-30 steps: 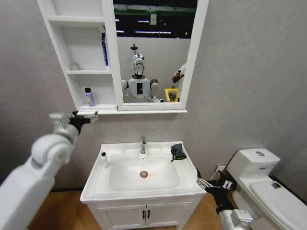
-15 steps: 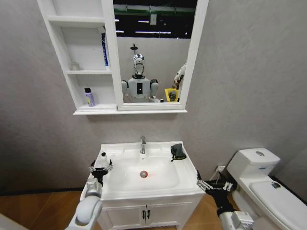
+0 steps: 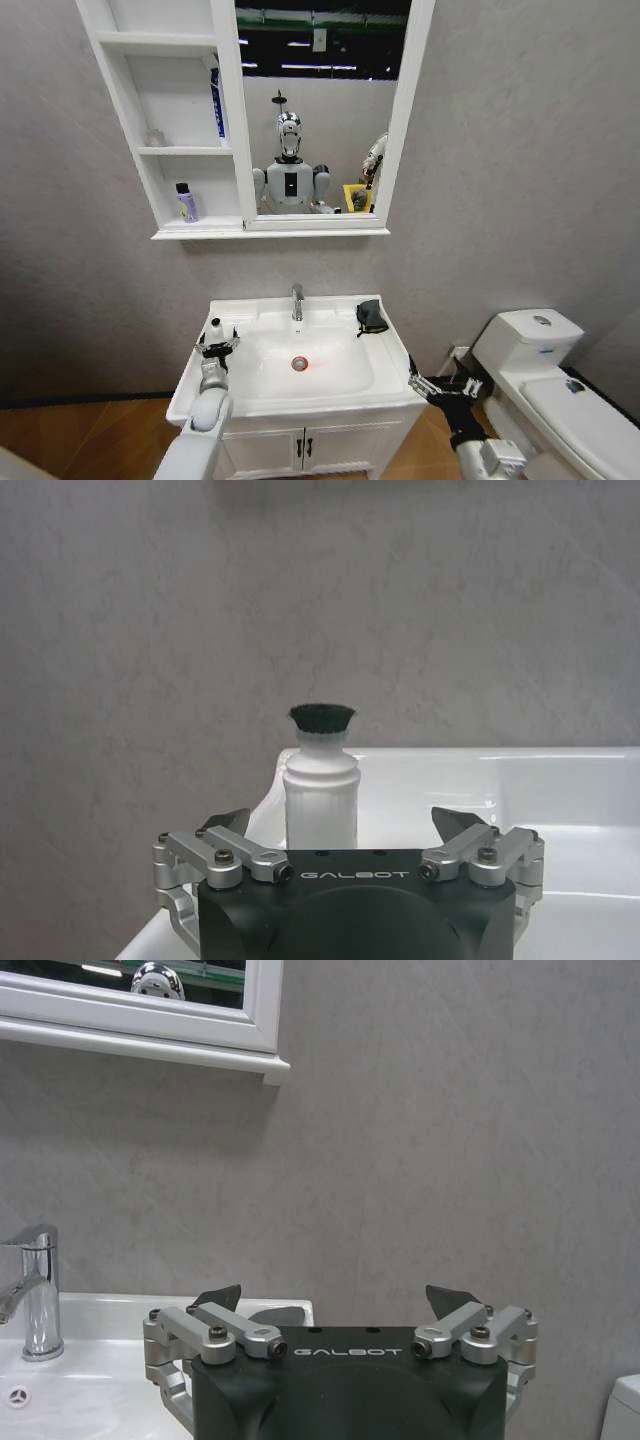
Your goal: Move facial cleanser and shampoo from washbasin to cabinet, then wipe washbasin with towel.
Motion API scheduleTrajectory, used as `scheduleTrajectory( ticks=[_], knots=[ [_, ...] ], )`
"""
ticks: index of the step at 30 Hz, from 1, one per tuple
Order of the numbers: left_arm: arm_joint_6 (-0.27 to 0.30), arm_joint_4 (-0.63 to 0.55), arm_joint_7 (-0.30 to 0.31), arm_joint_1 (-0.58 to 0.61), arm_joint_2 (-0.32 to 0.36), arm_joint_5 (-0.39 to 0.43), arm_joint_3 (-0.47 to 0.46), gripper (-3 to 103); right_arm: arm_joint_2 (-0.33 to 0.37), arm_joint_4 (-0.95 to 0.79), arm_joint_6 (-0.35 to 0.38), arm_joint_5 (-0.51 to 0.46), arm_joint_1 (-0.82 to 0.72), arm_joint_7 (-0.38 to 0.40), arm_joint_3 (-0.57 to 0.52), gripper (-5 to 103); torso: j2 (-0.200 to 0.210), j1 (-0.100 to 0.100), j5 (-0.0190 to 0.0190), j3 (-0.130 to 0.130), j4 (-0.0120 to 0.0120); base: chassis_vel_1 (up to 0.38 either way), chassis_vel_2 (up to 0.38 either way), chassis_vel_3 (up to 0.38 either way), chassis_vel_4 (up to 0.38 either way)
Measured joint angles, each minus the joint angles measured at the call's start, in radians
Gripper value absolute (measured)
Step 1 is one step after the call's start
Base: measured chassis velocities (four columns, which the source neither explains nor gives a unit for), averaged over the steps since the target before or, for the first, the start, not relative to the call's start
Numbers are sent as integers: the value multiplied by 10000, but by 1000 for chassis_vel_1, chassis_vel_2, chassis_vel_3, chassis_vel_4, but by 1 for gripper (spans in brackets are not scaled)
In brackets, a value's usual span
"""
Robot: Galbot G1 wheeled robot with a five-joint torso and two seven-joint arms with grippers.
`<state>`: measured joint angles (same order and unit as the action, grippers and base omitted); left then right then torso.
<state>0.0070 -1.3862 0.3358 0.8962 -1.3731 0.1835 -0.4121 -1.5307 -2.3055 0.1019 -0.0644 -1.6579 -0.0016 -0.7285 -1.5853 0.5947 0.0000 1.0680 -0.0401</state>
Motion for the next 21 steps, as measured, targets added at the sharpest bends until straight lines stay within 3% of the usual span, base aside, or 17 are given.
scheduleTrajectory(
  ticks=[3, 5, 8, 11, 12, 15, 18, 21],
  knots=[
    [-11, 252, -23, -92, -9, -15, -6, 99, -11, 2, -19, 0, -11, 2, -4, 100, 0, 0, 0, 0, 1, 0, 0, 0, 0],
    [-137, 535, -31, -239, -69, -10, -21, 84, -16, 1, -19, 0, 17, 18, -6, 100, 0, 0, 0, 0, 2, 0, 0, 0, 0],
    [-150, 623, -38, -326, -108, 9, -25, 78, -22, 1, -16, 0, 22, 29, 6, 100, -1, 0, 0, 0, 1, 0, 0, 0, 0],
    [-38, 699, -48, -411, -102, -29, -27, 61, -43, 0, 1, 0, 33, 69, 20, 100, -1, 0, -1, 0, -1, 0, 0, 0, 0],
    [-38, 699, -48, -411, -102, -29, -27, 61, -43, 0, 1, 0, 33, 69, 20, 100, -1, 0, -1, 0, -1, 0, 0, 0, 0],
    [461, 186, -42, -197, 22, 82, -42, 45, -39, 34, 32, -9, 111, 94, -23, 100, -1, 0, 0, 0, 2, 0, 0, 0, 0],
    [851, -281, -40, 19, 107, 201, -43, 40, -33, 42, 41, -17, 146, 109, -23, 100, 0, 0, -1, -1, -1, 0, 0, 0, 0],
    [1662, -1811, 183, 751, 517, 313, -5, 31, -45, 49, 52, -20, 209, 198, 39, 100, 0, 0, -4, 0, 2, 0, 0, 0, 0]
  ],
)
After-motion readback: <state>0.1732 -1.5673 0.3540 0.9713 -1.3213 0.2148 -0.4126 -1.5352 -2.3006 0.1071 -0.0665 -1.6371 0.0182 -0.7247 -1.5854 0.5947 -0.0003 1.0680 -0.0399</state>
